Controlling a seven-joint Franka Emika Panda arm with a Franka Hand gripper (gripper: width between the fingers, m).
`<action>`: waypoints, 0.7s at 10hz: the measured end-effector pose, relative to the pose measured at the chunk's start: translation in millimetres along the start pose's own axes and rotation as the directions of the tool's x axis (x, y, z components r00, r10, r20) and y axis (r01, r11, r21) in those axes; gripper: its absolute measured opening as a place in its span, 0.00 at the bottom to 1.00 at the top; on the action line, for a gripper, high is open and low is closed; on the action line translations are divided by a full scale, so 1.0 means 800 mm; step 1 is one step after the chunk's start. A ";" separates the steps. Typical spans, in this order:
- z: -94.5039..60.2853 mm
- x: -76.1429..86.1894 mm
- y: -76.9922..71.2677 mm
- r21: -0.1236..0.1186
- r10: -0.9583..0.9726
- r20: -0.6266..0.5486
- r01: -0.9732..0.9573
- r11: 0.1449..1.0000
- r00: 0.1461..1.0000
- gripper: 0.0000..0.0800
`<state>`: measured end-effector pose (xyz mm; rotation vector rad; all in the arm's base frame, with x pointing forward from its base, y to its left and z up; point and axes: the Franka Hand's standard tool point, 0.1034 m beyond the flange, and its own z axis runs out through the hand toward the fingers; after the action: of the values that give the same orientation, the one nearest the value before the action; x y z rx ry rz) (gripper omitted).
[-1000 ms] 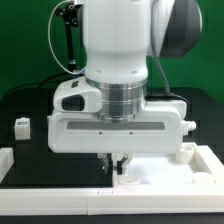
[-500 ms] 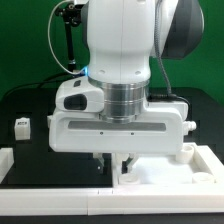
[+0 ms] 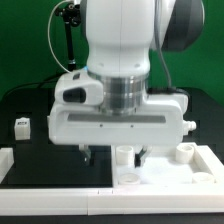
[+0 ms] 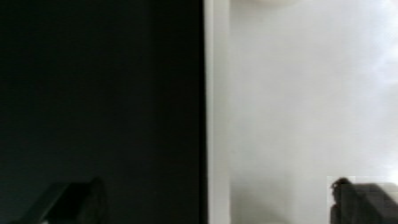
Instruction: Assemble one leg
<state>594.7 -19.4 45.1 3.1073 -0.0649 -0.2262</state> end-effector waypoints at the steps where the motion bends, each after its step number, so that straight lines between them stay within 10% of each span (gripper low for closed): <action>1: -0.013 -0.011 -0.001 0.005 0.002 0.001 -0.002 1.000 1.000 0.81; 7: -0.027 -0.024 -0.012 -0.007 0.001 0.003 -0.001 1.000 1.000 0.81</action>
Offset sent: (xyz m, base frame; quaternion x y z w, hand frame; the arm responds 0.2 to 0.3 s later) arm 0.0000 0.0000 0.0000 0.0000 0.0000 0.0000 1.0000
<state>579.2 -8.7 69.2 3.1004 -0.0662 -0.2309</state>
